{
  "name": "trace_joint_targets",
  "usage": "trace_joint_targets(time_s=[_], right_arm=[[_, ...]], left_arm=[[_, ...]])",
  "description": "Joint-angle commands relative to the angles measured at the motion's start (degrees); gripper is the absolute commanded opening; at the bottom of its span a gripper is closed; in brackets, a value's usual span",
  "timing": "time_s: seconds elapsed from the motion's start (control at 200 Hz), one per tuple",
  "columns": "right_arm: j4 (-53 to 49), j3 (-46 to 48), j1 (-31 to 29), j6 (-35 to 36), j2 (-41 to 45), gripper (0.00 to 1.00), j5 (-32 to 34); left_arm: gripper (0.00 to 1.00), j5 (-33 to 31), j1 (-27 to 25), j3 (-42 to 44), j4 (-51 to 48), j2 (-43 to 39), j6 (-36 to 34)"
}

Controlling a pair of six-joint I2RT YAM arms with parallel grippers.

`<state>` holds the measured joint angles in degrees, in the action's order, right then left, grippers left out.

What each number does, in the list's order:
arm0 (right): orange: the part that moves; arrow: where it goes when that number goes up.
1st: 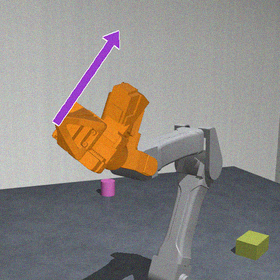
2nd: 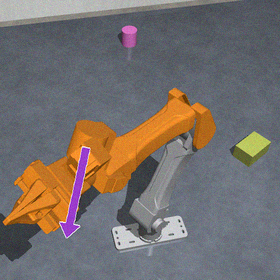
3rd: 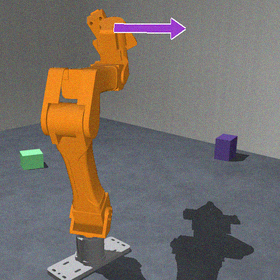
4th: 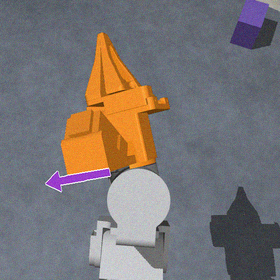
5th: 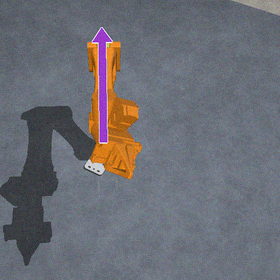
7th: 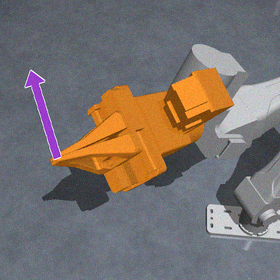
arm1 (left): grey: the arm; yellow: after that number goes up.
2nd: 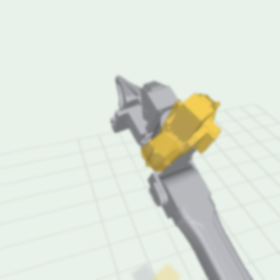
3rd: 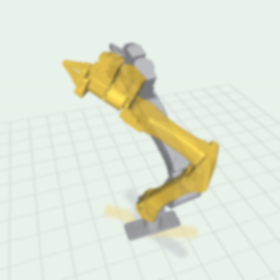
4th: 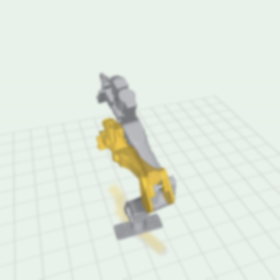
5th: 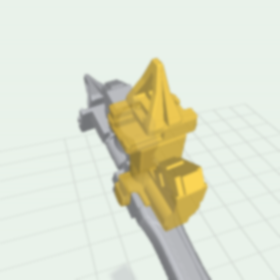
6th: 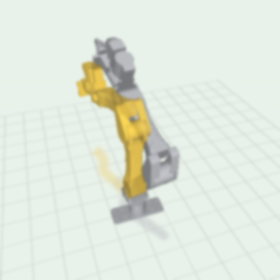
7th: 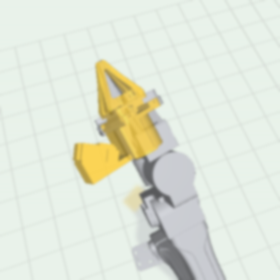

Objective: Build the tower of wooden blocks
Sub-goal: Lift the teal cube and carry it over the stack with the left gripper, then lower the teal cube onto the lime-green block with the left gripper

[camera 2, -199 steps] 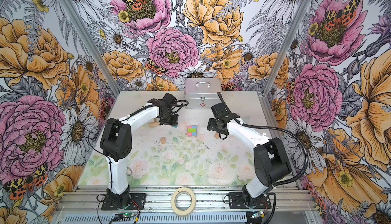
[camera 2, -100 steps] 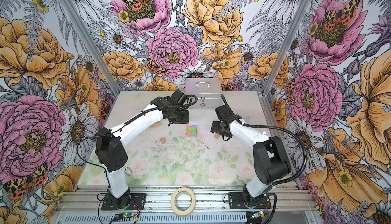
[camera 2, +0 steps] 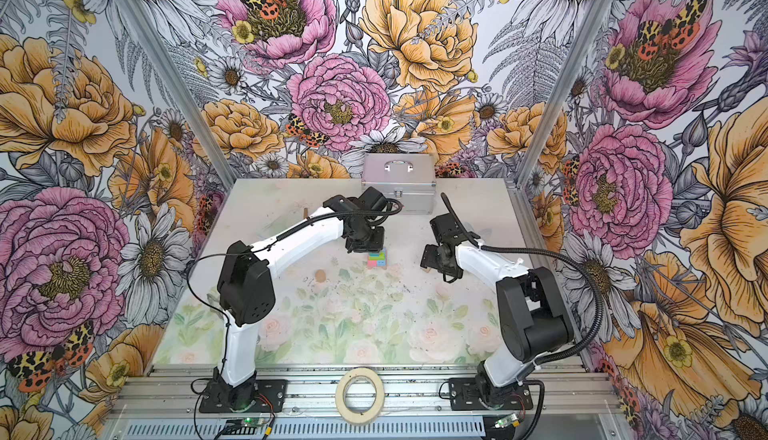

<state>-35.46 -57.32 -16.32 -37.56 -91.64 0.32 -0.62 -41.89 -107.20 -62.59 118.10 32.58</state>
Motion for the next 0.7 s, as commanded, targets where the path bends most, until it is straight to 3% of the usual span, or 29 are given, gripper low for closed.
trace_joint_targets(time_s=[0.0, 0.696], right_arm=[[1.9, 0.3, 0.4, 0.9, 2.1, 0.81, -0.4], [2.9, 1.1, 0.5, 0.7, 1.6, 0.81, -1.2]], left_arm=[[0.00, -1.7, -0.6, -1.9, -0.4, 0.4, 2.1], [0.00, -3.8, -1.5, -4.7, -0.9, 3.9, 4.3]])
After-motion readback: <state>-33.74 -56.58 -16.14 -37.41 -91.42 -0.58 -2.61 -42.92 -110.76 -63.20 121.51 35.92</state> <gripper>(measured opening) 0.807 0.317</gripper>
